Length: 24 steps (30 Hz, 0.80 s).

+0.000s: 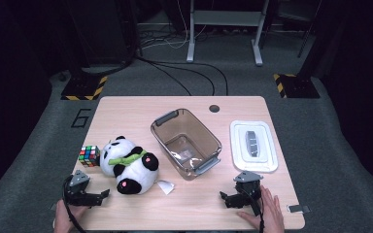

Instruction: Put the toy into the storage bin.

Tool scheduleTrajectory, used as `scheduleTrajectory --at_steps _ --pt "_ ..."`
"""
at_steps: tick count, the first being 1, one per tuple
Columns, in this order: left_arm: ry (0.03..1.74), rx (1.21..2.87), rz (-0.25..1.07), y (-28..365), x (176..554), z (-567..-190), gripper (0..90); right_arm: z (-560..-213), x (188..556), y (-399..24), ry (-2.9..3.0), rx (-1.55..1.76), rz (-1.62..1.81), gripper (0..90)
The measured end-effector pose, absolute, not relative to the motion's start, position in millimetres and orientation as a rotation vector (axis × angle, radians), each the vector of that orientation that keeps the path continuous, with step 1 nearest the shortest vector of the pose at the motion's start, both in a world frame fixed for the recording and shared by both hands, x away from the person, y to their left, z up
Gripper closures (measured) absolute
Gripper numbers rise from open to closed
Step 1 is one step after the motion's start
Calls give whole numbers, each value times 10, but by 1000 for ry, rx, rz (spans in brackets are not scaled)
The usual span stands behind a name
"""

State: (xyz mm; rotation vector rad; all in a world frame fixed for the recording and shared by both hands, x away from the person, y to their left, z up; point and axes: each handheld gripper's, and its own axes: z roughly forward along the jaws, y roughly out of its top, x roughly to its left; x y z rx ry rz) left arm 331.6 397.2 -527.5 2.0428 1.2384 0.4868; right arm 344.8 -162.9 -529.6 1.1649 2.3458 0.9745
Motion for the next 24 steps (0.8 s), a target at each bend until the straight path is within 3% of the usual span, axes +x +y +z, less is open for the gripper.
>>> scheduleTrajectory --at_steps 24 --pt "1055 1971 456 3769 3334 -4434 0 -5296 3481 -1579 2331 1183 968 0"
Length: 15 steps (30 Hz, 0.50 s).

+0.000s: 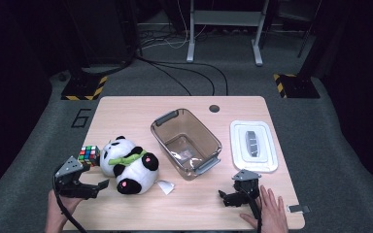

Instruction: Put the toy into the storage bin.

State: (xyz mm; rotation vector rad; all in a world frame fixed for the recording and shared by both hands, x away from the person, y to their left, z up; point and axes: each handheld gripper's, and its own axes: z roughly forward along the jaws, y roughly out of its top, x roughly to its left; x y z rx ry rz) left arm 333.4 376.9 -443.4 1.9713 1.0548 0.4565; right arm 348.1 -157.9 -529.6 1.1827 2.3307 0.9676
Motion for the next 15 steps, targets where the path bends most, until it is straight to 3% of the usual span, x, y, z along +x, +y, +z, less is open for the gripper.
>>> scheduleTrajectory --at_steps 15 --pt "944 2076 431 3395 3634 -4278 0 -5297 3478 -1556 2311 1211 962 0"
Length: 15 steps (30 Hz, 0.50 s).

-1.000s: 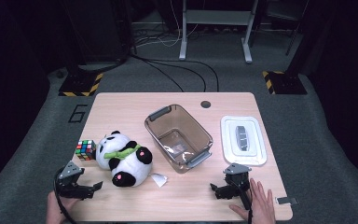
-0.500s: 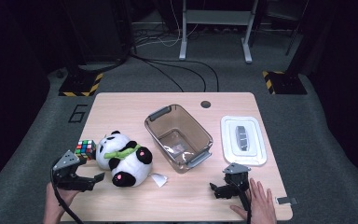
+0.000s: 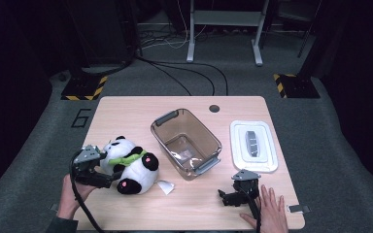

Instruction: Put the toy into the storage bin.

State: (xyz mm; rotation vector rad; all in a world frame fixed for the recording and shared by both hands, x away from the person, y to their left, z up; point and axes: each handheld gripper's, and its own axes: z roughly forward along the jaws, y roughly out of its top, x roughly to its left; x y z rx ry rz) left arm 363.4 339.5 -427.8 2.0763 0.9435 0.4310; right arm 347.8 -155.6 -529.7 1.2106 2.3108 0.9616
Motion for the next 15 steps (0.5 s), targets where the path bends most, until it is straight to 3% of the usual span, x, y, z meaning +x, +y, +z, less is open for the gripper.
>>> scheduleTrajectory --at_steps 12,15 --pt "902 2128 433 3215 3789 -4281 6 -5297 3476 -1552 2307 1215 959 0" --pt "894 2128 451 3184 3824 -4287 67 -5297 3477 -1552 2307 1215 959 0"
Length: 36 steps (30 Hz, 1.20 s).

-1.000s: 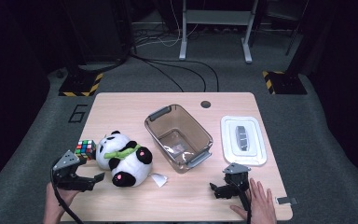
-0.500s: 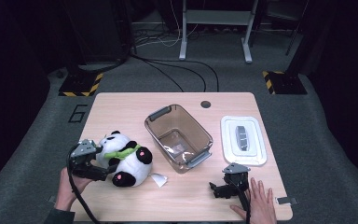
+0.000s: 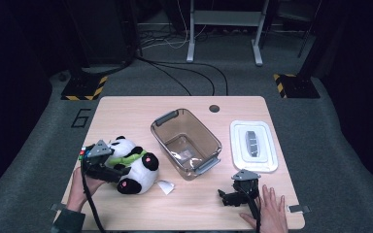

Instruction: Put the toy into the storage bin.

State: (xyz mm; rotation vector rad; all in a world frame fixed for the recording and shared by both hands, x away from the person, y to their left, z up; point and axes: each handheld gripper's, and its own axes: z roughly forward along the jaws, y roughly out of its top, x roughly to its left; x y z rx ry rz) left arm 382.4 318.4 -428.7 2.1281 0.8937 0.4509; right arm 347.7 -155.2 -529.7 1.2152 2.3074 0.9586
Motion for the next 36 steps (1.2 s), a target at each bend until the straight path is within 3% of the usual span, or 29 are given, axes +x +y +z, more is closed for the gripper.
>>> scheduleTrajectory --at_steps 4,8,11,16,36 --pt "875 2137 433 3177 3872 -4300 176 -5297 3476 -1552 2307 1215 959 0" --pt "851 2151 337 3161 3937 -4346 369 -5297 3476 -1552 2307 1216 959 0" --pt "853 2133 301 3147 3943 -4375 459 -5297 3476 -1551 2307 1216 959 0" --pt "875 2111 320 3120 3882 -4430 683 -5297 3476 -1552 2307 1216 959 0" --pt "763 2080 375 3245 3802 -4298 731 -5297 3476 -1551 2307 1216 959 0"
